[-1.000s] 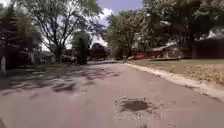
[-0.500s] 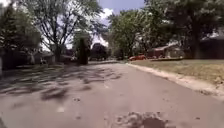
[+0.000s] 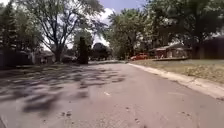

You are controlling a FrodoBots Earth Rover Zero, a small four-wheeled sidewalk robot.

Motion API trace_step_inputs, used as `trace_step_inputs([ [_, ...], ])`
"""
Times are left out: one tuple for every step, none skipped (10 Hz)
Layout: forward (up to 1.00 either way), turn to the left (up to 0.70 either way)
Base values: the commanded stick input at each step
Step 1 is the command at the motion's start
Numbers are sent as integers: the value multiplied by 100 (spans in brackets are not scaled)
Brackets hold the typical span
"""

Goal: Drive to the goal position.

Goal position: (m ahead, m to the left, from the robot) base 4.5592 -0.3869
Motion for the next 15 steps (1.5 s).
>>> trace_step_inputs([
  [85, 0],
  [85, 0],
  [85, 0],
  [85, 0],
  [85, 0],
  [85, 0],
  [85, 0],
  [85, 0],
  [85, 0],
  [85, 0],
  [85, 0],
  [85, 0],
  [85, 0],
  [85, 0],
  [85, 0],
])
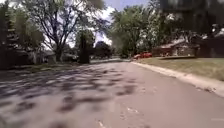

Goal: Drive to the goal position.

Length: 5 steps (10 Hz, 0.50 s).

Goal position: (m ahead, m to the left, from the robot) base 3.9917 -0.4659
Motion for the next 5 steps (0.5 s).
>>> trace_step_inputs([
  [85, 0],
  [85, 0],
  [85, 0],
  [85, 0],
  [85, 0],
])
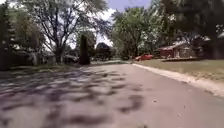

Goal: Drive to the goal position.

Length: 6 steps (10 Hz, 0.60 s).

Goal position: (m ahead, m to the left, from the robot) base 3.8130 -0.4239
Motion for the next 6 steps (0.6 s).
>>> trace_step_inputs([
  [85, 0],
  [85, 0],
  [85, 0],
  [85, 0],
  [85, 0],
  [85, 0],
])
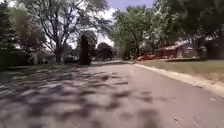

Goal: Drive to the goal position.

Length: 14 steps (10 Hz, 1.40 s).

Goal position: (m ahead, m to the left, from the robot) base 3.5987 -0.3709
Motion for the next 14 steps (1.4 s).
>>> trace_step_inputs([
  [85, 0],
  [85, 0],
  [85, 0],
  [85, 0],
  [85, 0],
  [85, 0],
  [85, 0],
  [85, 0],
  [85, 0],
  [85, 0],
  [85, 0],
  [85, 0],
  [85, 0],
  [85, 0],
])
